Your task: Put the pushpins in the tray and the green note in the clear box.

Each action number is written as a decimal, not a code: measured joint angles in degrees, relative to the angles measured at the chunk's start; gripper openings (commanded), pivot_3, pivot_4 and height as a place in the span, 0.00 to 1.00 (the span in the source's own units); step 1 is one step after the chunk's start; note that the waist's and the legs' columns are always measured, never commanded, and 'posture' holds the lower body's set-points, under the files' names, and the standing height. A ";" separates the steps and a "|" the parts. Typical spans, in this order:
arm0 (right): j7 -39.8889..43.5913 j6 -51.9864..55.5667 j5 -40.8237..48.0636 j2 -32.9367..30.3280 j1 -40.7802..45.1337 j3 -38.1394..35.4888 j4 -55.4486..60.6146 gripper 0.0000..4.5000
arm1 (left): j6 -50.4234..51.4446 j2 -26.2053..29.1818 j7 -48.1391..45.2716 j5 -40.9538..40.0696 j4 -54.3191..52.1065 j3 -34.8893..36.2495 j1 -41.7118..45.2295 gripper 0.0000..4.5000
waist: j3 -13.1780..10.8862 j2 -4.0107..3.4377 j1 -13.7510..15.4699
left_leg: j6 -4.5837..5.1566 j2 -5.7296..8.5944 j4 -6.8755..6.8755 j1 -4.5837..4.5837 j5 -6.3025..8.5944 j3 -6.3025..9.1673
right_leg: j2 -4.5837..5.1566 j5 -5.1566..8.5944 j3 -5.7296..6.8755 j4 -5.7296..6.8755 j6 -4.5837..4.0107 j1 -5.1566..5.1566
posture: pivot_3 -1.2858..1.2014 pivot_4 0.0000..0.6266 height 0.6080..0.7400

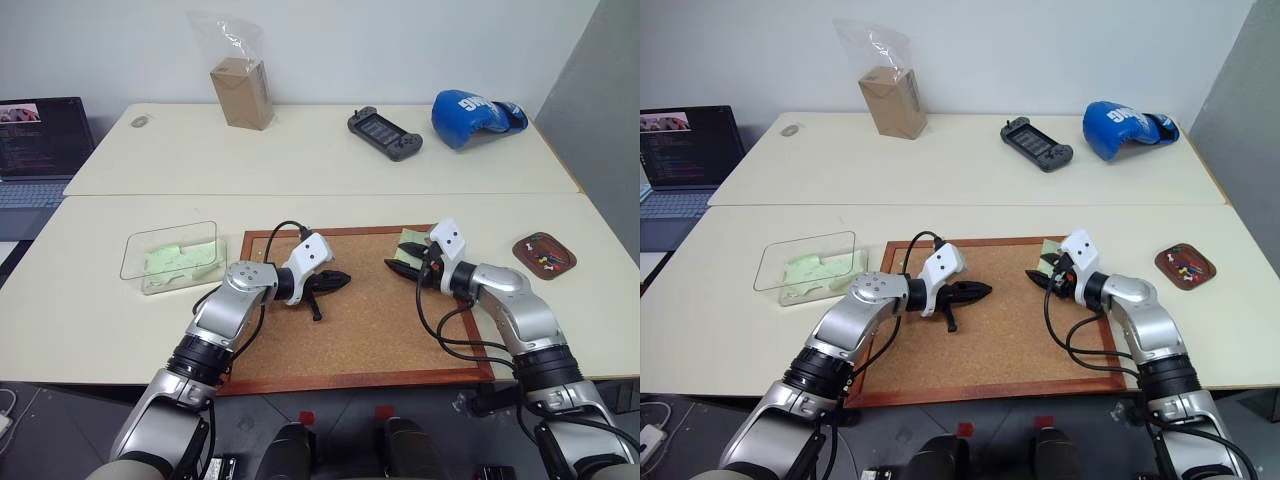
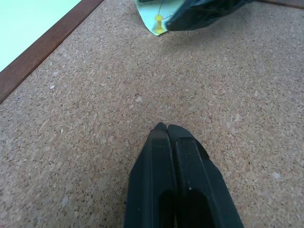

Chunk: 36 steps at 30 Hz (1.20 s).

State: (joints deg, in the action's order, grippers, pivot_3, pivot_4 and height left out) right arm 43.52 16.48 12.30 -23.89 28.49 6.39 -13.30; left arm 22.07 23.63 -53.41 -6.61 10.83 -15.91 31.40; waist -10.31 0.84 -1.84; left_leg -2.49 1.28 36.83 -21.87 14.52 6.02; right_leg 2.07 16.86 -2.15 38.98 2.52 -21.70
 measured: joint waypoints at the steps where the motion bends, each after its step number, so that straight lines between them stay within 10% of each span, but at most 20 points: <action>1: -0.08 -0.62 -0.39 0.29 0.35 0.03 -0.82 0.58 | 0.00 0.00 0.00 0.00 0.00 0.00 0.00 0.00 | 0.00 0.00 -0.01 | 0.00 0.01 0.00 0.00 0.00 0.00 | 0.00 0.00 0.00 0.00 0.00 0.00 | 0.52 0.24 1.00; 5: -0.10 -1.98 -1.58 1.62 0.86 0.05 -3.30 0.58 | 0.02 0.00 0.01 0.00 -0.04 0.00 0.00 0.00 | 0.00 0.00 0.00 | 0.00 0.00 0.00 0.00 0.00 0.00 | 0.00 0.00 -0.01 0.00 0.00 0.00 | 0.52 0.24 1.00; 16: 0.32 -3.46 -2.80 1.95 1.28 0.05 -5.95 0.01 | 0.07 -0.01 0.07 0.00 -0.04 0.00 0.00 0.00 | 0.00 0.00 -0.02 | 0.00 0.00 0.00 0.01 0.00 -0.01 | 0.00 0.00 -0.02 0.00 0.00 0.00 | 0.52 0.24 1.00; 36: 1.84 -0.01 -1.19 -0.07 2.06 -0.94 4.83 0.00 | 0.47 -0.12 0.20 -0.01 -0.22 0.05 0.00 0.00 | -0.01 -0.02 0.00 | 0.00 0.00 0.01 -0.02 0.00 0.02 | 0.00 0.00 0.00 0.01 0.00 -0.01 | 0.52 0.24 1.00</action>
State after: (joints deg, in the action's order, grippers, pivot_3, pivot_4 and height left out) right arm 45.36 16.47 11.11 -23.96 30.55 5.45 -8.46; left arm 22.54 23.51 -53.21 -6.62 10.62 -15.86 31.40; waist -10.32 0.82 -1.85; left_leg -2.49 1.28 36.84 -21.89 14.52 6.05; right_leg 2.08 16.86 -2.15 38.98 2.52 -21.71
